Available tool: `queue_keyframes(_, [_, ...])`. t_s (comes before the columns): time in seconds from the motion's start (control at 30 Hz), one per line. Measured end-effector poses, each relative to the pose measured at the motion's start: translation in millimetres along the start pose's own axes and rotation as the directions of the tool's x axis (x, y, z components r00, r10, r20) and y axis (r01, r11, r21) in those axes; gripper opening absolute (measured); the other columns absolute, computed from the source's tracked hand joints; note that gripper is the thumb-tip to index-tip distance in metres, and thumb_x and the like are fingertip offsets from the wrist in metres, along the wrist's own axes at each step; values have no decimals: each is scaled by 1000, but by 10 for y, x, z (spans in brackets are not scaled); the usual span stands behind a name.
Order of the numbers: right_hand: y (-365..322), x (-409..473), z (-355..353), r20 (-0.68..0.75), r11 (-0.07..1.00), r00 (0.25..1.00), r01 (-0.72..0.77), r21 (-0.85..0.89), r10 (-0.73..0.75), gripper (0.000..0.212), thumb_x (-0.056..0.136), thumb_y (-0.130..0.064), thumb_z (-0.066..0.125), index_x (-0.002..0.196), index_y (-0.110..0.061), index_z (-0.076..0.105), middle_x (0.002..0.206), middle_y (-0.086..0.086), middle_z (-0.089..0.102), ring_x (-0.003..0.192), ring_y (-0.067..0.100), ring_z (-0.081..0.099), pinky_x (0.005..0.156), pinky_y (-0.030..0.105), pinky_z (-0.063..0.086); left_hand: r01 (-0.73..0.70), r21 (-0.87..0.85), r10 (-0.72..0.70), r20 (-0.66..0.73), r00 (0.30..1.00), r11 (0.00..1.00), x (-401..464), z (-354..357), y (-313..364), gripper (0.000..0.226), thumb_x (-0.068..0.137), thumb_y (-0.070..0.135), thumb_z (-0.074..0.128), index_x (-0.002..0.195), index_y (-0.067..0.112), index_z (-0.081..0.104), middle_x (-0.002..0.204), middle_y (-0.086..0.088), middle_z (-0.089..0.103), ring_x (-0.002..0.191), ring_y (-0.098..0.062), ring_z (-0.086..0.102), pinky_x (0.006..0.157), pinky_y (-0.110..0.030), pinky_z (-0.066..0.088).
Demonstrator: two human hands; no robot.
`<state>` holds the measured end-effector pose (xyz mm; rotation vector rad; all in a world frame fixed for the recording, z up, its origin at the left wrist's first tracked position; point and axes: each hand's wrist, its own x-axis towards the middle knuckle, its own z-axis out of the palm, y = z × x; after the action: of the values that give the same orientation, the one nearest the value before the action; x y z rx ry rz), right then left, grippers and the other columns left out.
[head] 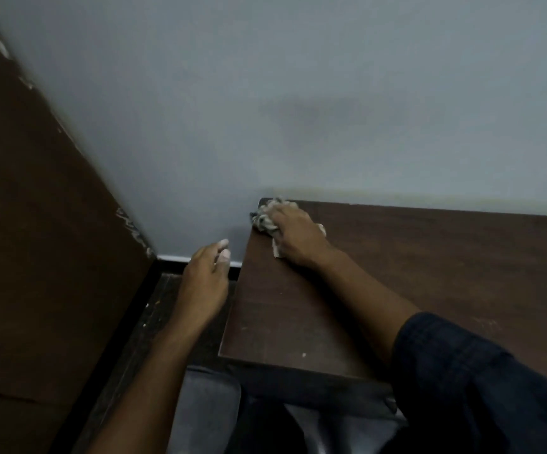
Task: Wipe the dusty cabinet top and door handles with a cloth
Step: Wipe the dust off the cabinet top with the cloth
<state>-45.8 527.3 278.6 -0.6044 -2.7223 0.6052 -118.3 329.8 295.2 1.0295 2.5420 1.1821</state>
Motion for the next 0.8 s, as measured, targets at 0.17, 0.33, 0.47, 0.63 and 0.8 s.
queue_keyframes(0.17, [-543, -855, 209, 78, 966, 963, 251, 69, -256, 50, 93, -17, 57, 143, -17, 50, 154, 11, 41, 146, 30, 32, 119, 46, 25, 52, -97, -64, -130, 989, 994, -251, 4, 7, 33, 104, 21, 43, 131, 14, 61, 134, -2, 61, 115, -5, 50, 95, -20, 35])
queue_keyframes(0.33, [-422, -1786, -38, 102, 918, 915, 376, 130, -389, 51, 94, -12, 59, 144, -19, 49, 158, -2, 36, 149, 12, 26, 121, 37, 22, 35, -126, -47, -93, 995, 991, -456, 22, 25, 32, 104, 22, 44, 130, 16, 63, 132, -1, 62, 119, -9, 54, 97, -23, 38])
queue_keyframes(0.47, [628, -2306, -835, -28, 998, 1000, 14, 67, -12, 38, 92, -10, 54, 128, -15, 63, 147, -2, 51, 143, 10, 37, 119, 44, 29, -6, -91, 2, -49, 999, 996, -610, 54, 68, 33, 104, 23, 44, 132, 18, 61, 135, 3, 59, 117, -3, 49, 98, -24, 39])
queue_keyframes(0.63, [785, -2399, -865, -193, 912, 908, -396, -107, 372, 51, 92, -7, 56, 143, -12, 49, 154, 16, 40, 146, 31, 30, 122, 42, 20, -121, 10, 121, -21, 992, 993, -710, 143, 112, 33, 103, 23, 46, 132, 16, 61, 135, -1, 59, 125, -13, 49, 104, -26, 35])
queue_keyframes(0.8, [-469, -1919, -52, -106, 995, 990, -94, -34, 90, 57, 80, -6, 55, 138, -9, 55, 147, 15, 48, 139, 32, 38, 122, 42, 20, -250, 62, 251, -22, 968, 966, -737, 185, 220, 32, 101, 18, 51, 130, 13, 62, 131, -3, 61, 125, -19, 51, 105, -26, 33])
